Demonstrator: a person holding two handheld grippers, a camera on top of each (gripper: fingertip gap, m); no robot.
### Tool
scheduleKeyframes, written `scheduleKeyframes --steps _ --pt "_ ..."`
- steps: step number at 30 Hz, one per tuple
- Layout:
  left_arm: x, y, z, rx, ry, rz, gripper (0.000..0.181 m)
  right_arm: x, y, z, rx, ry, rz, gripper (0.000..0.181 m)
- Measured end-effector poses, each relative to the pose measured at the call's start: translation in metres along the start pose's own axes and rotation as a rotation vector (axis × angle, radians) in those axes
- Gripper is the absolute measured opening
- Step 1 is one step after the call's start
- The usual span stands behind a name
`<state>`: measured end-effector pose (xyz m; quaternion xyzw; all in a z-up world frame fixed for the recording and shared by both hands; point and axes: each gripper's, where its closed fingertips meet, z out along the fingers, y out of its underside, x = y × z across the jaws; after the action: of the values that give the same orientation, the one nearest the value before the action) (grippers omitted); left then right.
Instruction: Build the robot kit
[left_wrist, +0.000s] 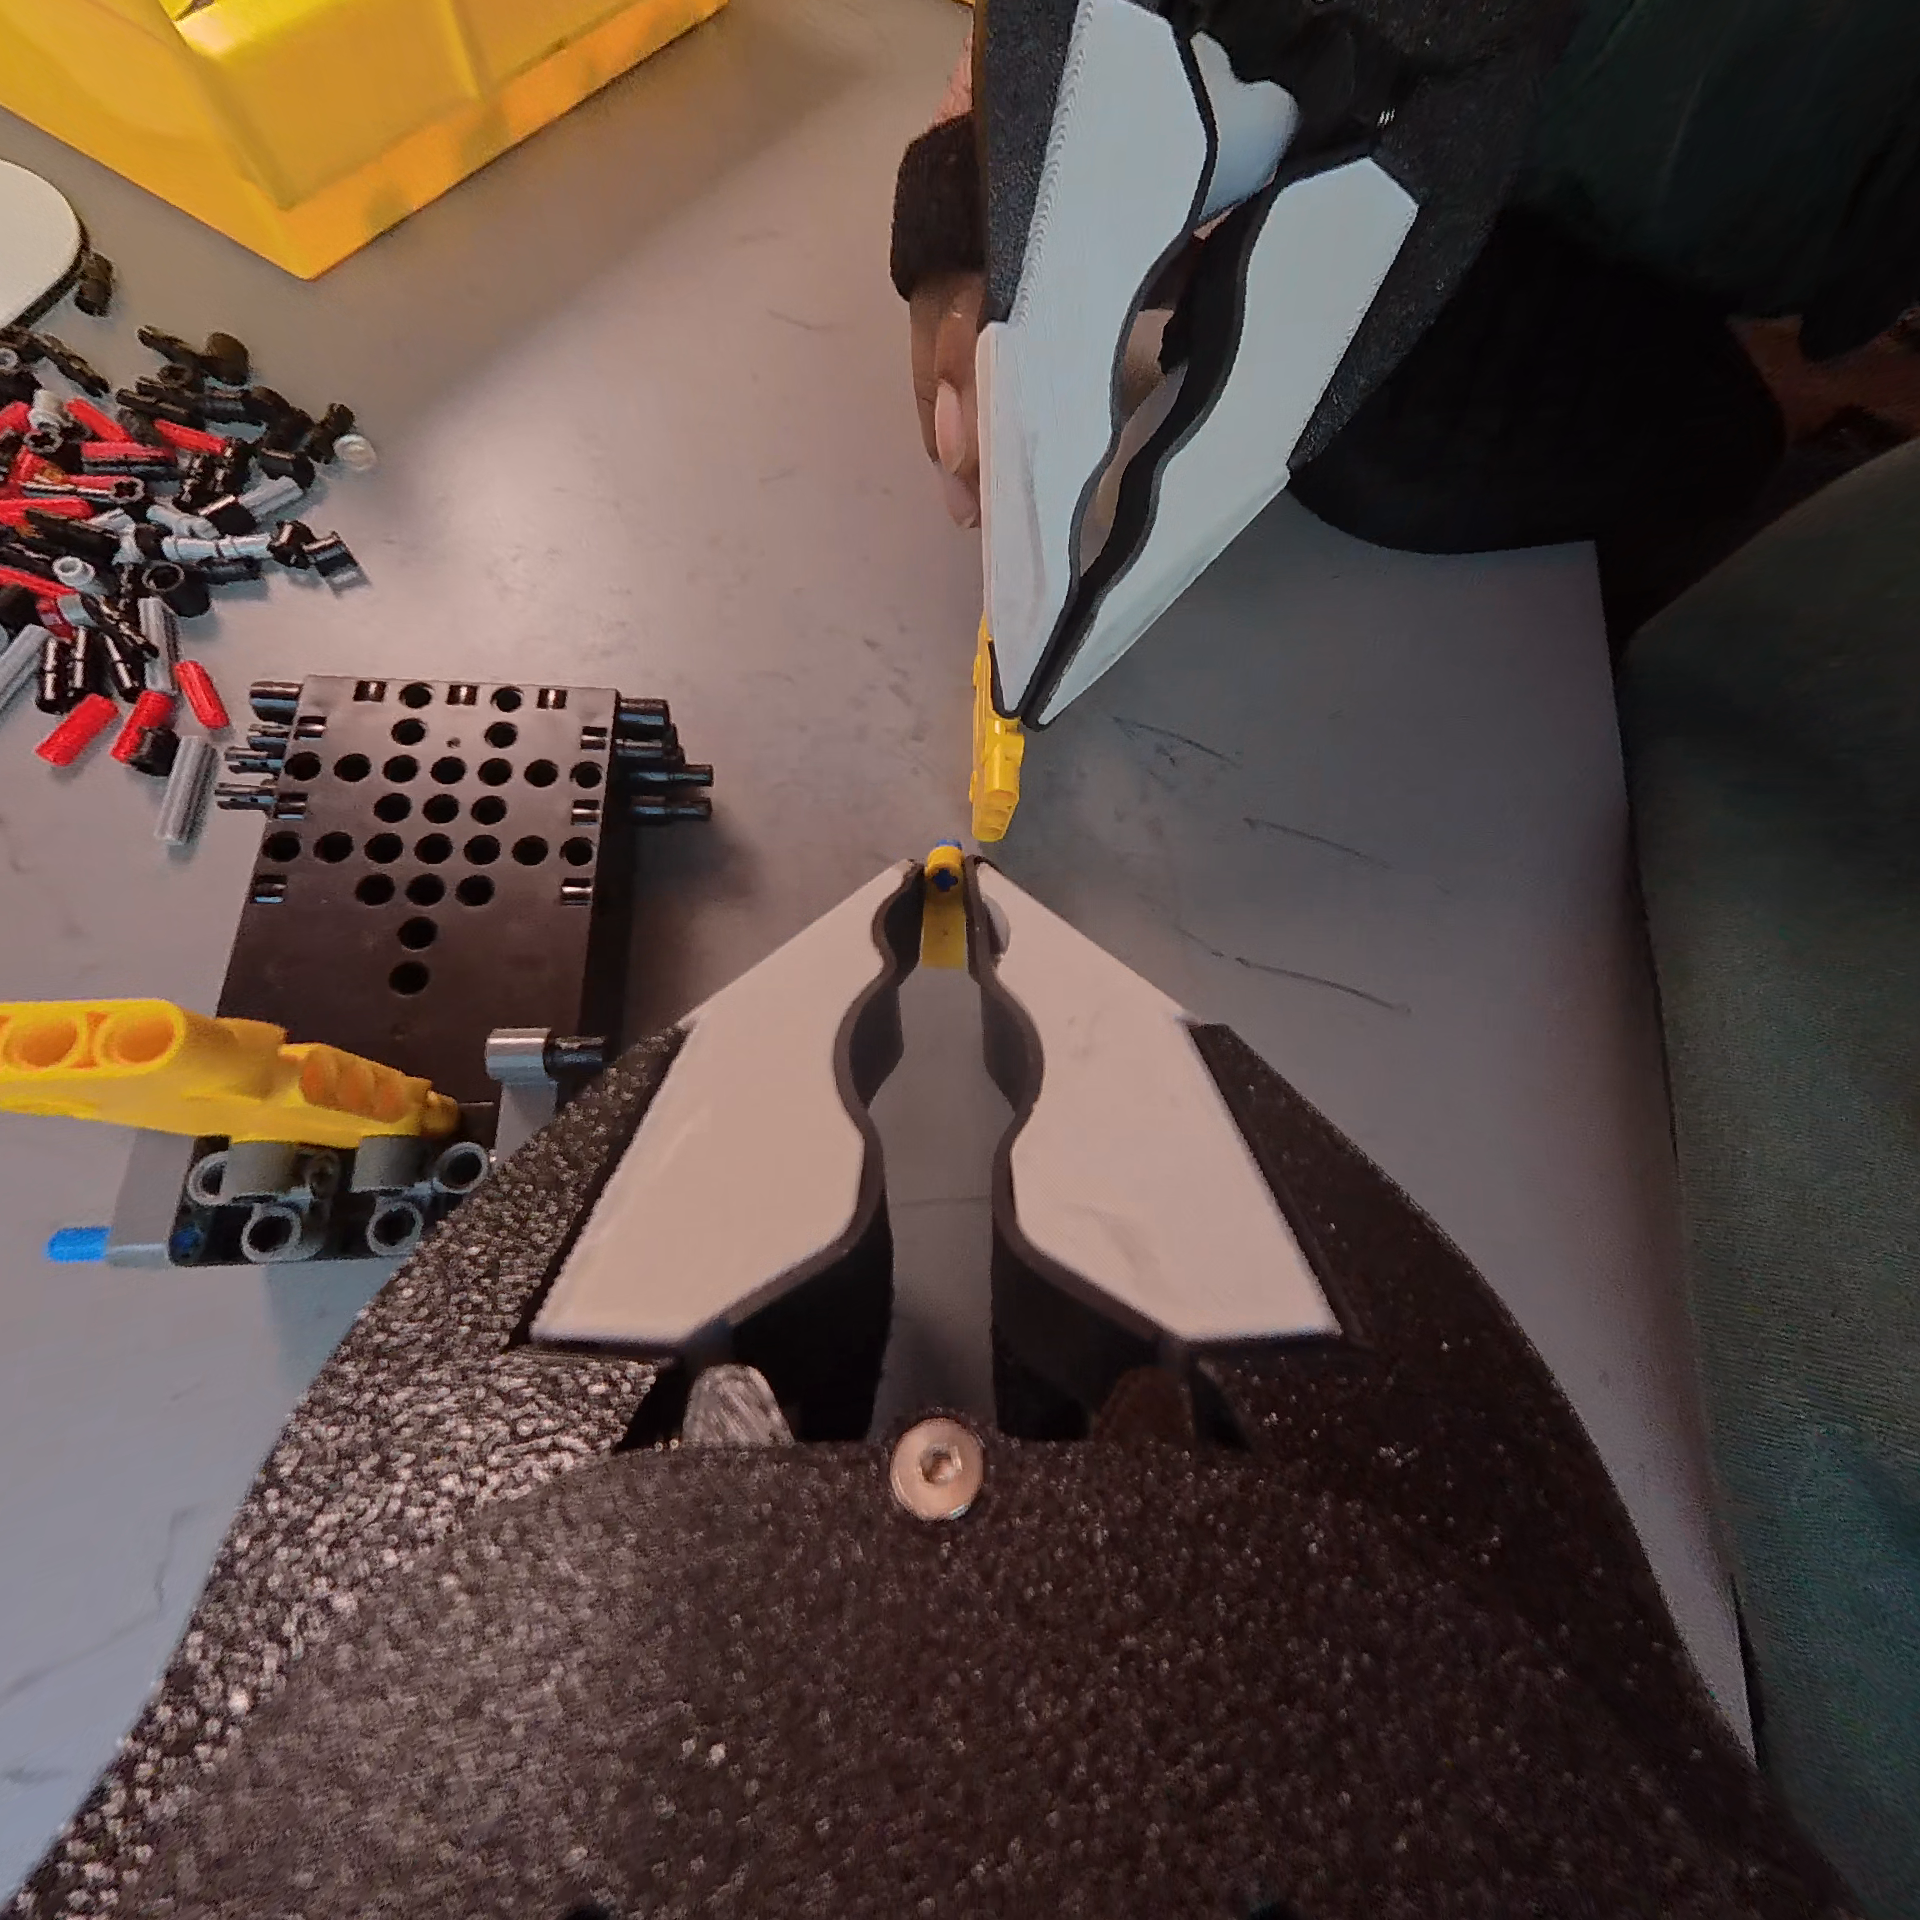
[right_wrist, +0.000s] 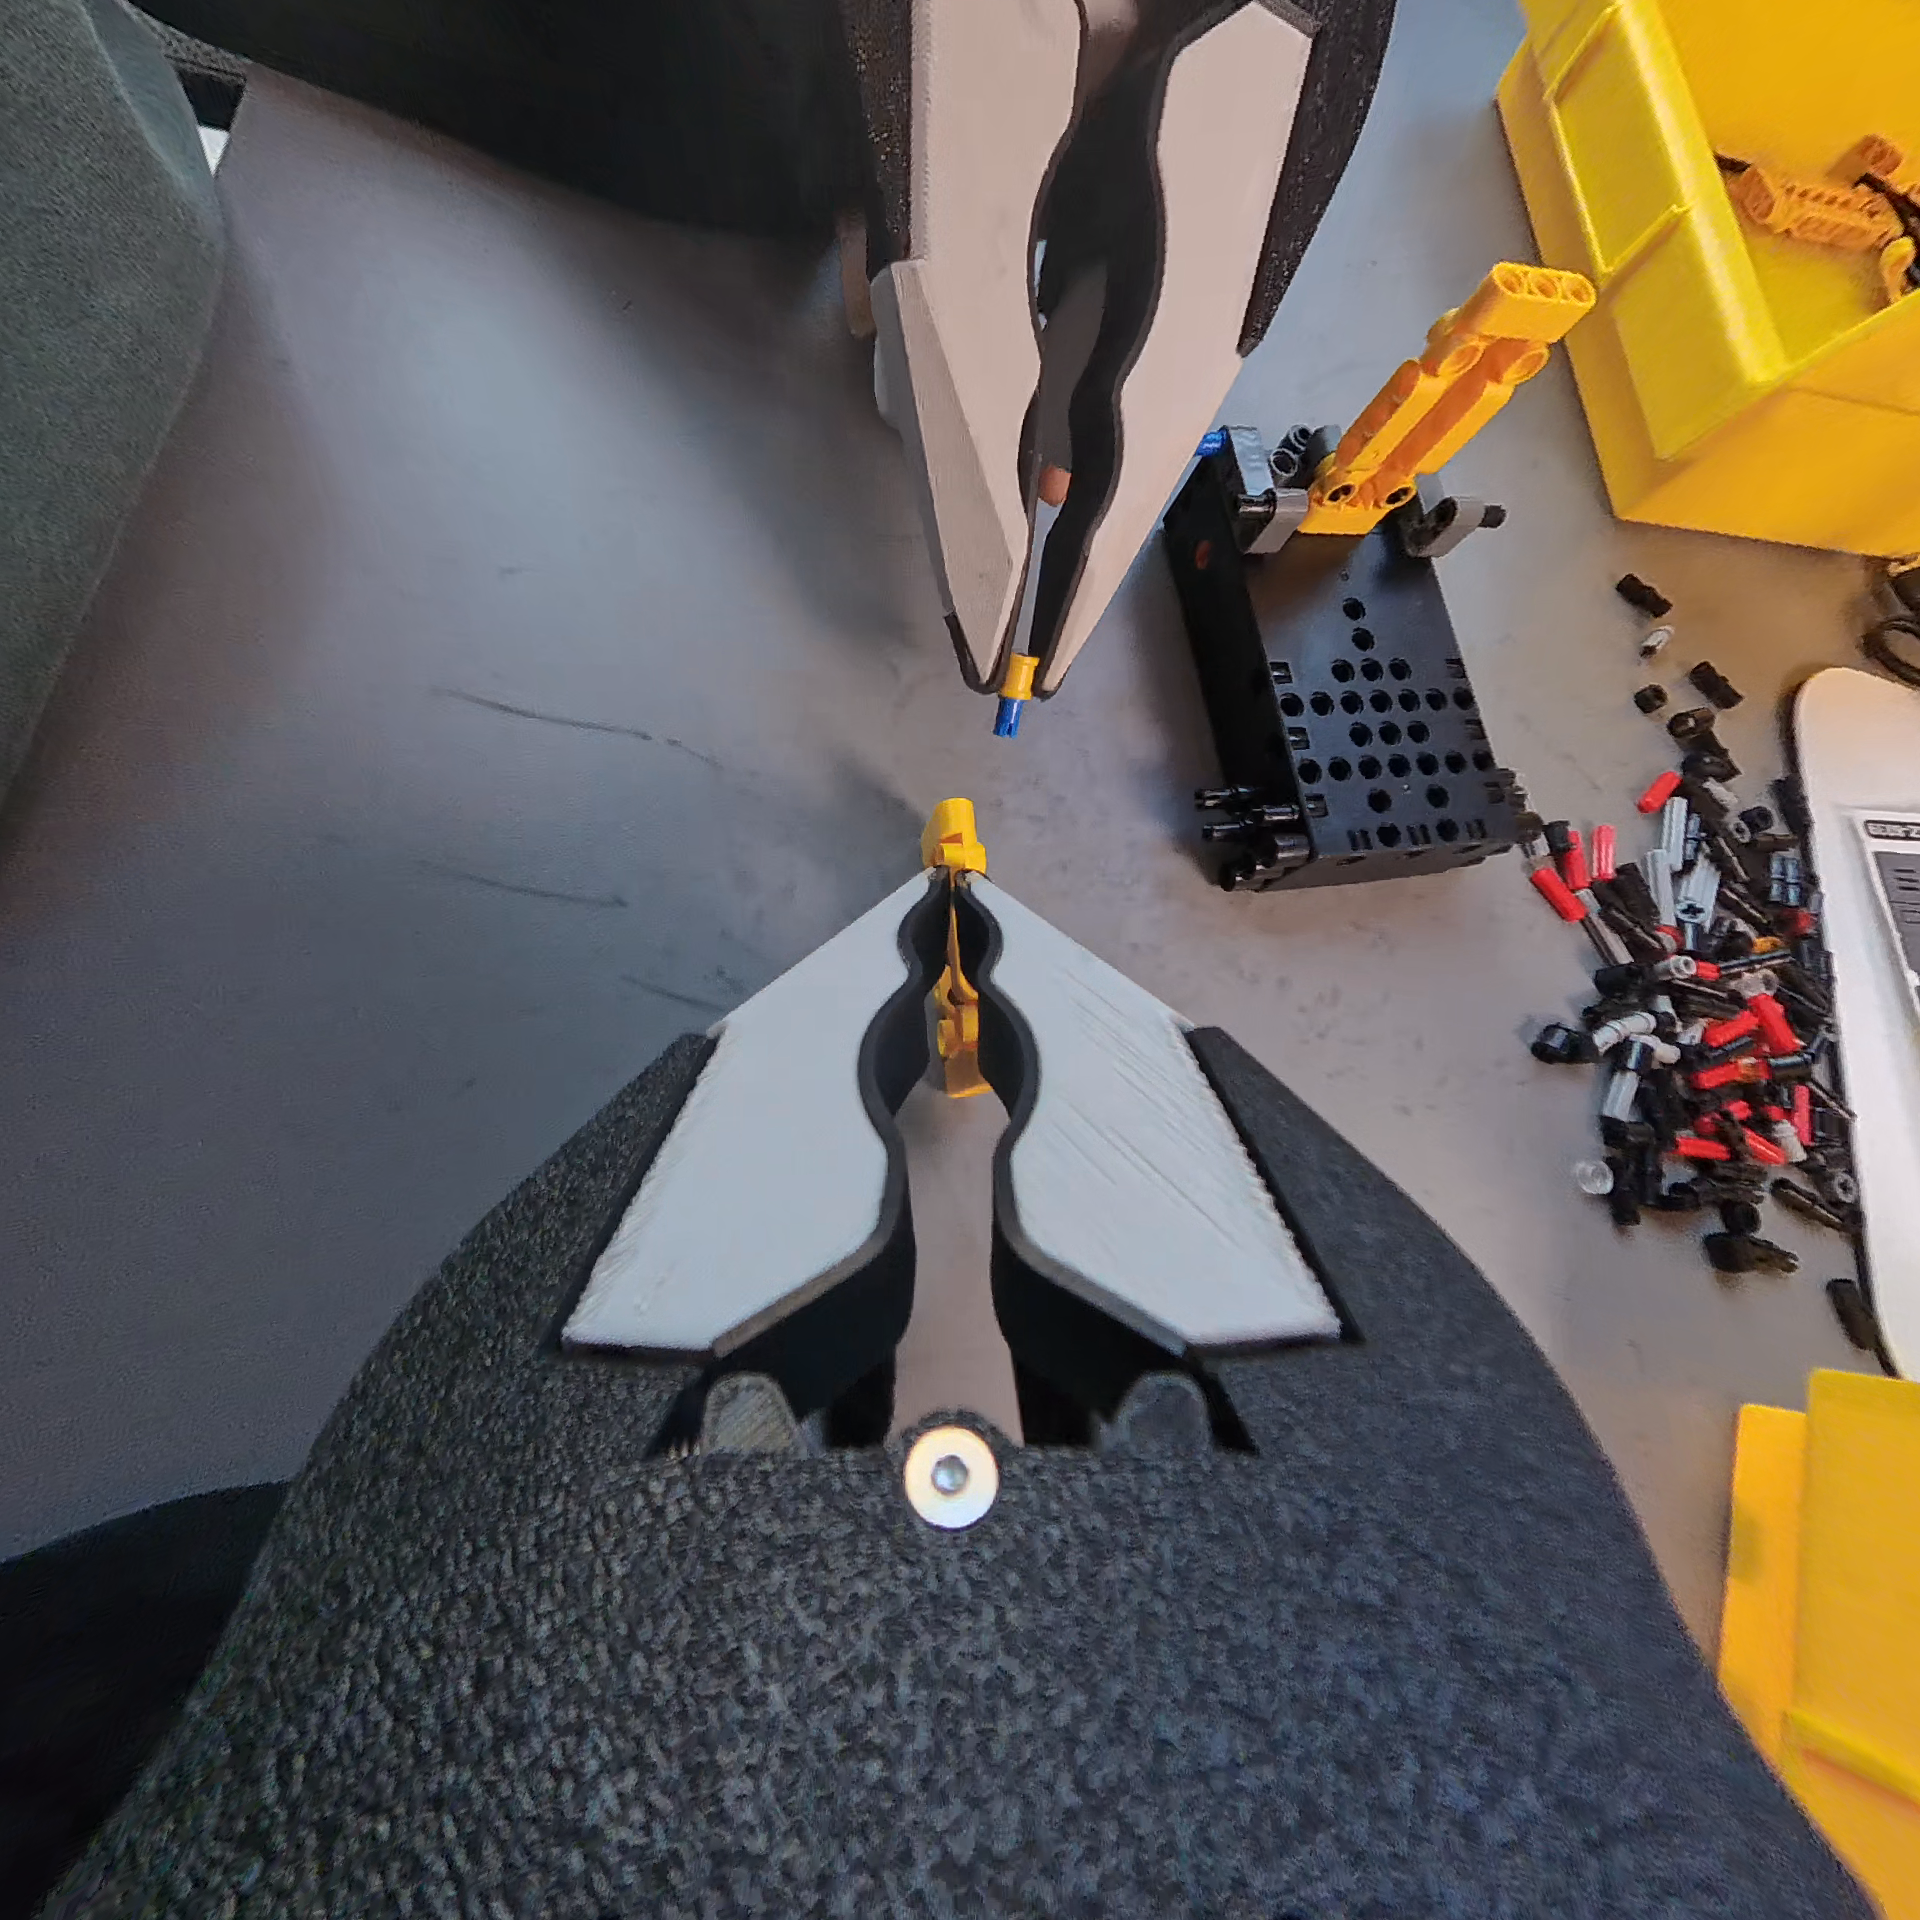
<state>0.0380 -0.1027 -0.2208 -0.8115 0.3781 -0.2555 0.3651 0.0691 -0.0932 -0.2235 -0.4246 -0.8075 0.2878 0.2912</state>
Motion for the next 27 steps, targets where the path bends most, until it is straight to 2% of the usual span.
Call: scheduleKeyframes --steps 7,11,14,16,17,18,19,21,27 --pt "0.001 0.000 0.000 -0.001 -0.003 0.012 0.007 -0.001 -0.004 -0.004 -0.014 -0.008 -0.010 0.011" --pt "0.002 0.000 -0.001 0.004 0.000 0.013 0.007 0.006 0.000 -0.004 -0.068 0.011 -0.013 0.030" --pt "0.003 -0.001 -0.001 0.009 0.006 0.015 0.007 0.007 0.008 0.002 -0.144 -0.039 0.007 0.039" --pt "0.004 -0.001 -0.002 0.012 0.012 0.021 0.007 0.004 0.016 0.007 -0.206 -0.095 0.014 0.038" --pt "0.005 -0.002 -0.002 0.016 0.015 0.026 0.007 0.004 0.020 0.010 -0.233 -0.117 0.017 0.030" --pt "0.006 -0.002 -0.003 0.021 0.015 0.033 0.007 0.000 0.018 0.011 -0.221 -0.153 0.025 0.013" --pt "0.007 -0.003 -0.003 0.028 0.016 0.039 0.007 -0.001 0.015 0.013 -0.201 -0.168 0.032 0.007" --pt "0.009 -0.005 -0.006 0.046 0.020 0.052 0.007 -0.002 0.010 0.016 -0.149 -0.173 0.037 0.007" --pt "0.007 -0.013 -0.014 0.111 0.007 0.074 0.006 0.012 -0.012 0.009 0.104 -0.065 0.118 0.007"
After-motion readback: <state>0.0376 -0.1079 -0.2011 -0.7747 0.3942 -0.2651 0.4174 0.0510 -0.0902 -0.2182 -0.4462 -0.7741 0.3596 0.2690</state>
